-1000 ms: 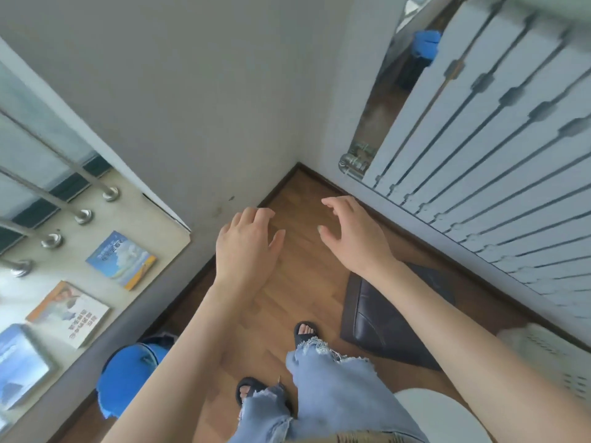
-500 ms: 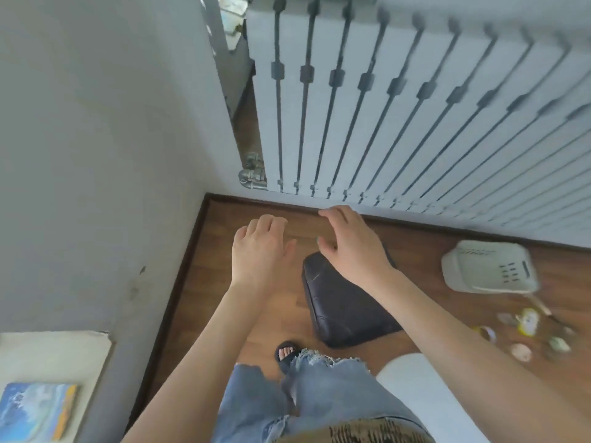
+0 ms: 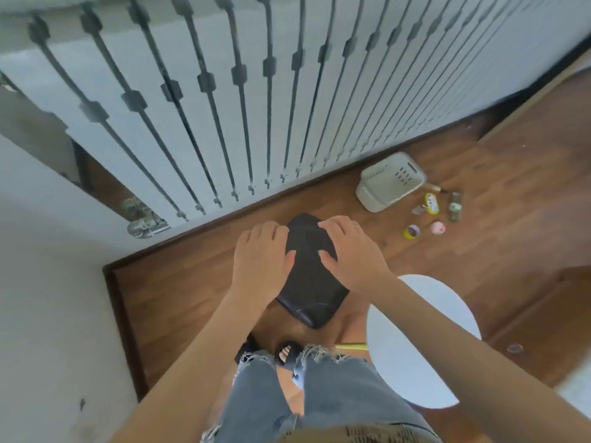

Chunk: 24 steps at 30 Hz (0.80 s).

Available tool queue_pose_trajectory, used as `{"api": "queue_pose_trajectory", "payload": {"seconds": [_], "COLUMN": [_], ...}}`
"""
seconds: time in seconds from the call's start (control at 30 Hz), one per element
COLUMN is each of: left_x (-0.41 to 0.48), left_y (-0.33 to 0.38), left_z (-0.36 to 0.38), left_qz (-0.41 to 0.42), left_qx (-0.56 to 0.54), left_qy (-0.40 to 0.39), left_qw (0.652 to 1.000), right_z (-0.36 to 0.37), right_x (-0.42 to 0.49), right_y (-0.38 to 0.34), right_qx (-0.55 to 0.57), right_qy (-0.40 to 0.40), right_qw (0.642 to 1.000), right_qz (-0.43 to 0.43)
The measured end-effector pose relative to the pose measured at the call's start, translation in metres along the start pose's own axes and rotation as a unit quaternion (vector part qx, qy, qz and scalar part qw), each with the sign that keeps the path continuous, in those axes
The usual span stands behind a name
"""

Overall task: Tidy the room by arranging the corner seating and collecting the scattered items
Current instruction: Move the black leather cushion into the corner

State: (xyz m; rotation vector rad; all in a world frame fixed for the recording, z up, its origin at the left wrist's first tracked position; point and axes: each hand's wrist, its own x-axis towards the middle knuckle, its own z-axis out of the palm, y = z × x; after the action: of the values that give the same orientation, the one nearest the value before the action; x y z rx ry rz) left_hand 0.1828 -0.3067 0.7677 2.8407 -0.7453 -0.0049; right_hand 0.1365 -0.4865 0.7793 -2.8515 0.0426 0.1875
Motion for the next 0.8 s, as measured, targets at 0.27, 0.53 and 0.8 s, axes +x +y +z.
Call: {"api": "queue_pose_trajectory", "payload": {"seconds": [0.27, 0.53, 0.8], "left_x": [0.013, 0.024, 0.041], "left_y": [0.000, 0.011, 0.005], "left_z": [0.018, 0.051, 0.130], "left_qz": [0.146, 0.218, 0.158], "left_qx": [-0.002, -0.012, -0.030], "left_qy": [-0.082, -0.112, -0.262], "left_qw": [0.986, 0.969, 0.952], "right_z": [0.026, 0.062, 0.133], "right_x": [-0.036, -0.056, -0.046], "right_y": [-0.005, 0.012, 0.060], "right_qx": [0.016, 0.062, 0.144], "right_qy": [0.011, -0.008, -0.060], "right_qw": [0.991, 0.967, 0.928], "right_qz": [0.133, 0.246, 0.338]}}
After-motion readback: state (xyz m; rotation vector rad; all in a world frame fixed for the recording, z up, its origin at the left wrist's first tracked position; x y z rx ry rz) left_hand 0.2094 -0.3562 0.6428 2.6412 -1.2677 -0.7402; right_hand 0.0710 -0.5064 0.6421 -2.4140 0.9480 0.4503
